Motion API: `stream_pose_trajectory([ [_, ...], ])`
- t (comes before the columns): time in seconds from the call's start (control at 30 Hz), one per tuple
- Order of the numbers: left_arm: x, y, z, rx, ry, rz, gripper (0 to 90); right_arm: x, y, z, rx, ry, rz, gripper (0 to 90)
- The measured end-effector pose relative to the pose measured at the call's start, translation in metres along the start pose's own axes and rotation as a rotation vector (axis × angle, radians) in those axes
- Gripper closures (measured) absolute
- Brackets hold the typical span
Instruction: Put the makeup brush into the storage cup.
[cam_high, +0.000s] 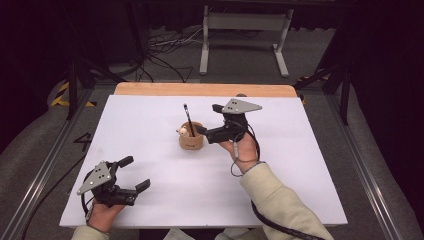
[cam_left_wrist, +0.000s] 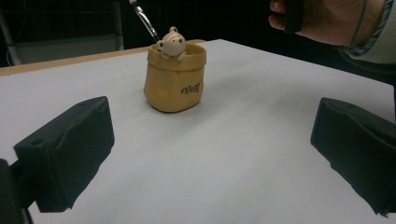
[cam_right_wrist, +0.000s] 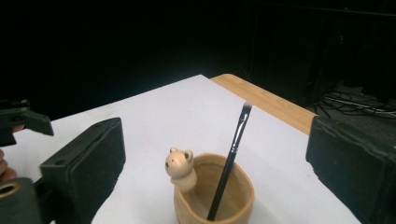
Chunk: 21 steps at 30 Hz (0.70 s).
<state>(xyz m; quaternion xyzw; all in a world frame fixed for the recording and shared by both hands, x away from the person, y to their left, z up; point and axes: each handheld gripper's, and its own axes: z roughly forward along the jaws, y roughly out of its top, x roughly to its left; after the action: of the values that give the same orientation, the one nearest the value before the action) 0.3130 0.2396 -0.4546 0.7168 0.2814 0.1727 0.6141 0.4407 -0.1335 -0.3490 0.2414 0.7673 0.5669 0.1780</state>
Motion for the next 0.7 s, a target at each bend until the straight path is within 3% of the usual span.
stream_pose_trajectory([
  [0.3,-0.001,0.000,-0.001,0.005,0.008,0.002,0.1,-0.006,-0.004,-0.043,0.011,0.012,-0.013,0.0],
  [0.53,-0.001,0.000,-0.001,0.005,0.003,-0.002,0.1,-0.011,-0.008,-0.080,0.014,-0.016,-0.050,0.0],
  [0.7,-0.001,0.001,0.001,0.007,-0.001,0.001,0.1,-0.015,-0.014,-0.105,0.000,-0.034,-0.042,0.0],
])
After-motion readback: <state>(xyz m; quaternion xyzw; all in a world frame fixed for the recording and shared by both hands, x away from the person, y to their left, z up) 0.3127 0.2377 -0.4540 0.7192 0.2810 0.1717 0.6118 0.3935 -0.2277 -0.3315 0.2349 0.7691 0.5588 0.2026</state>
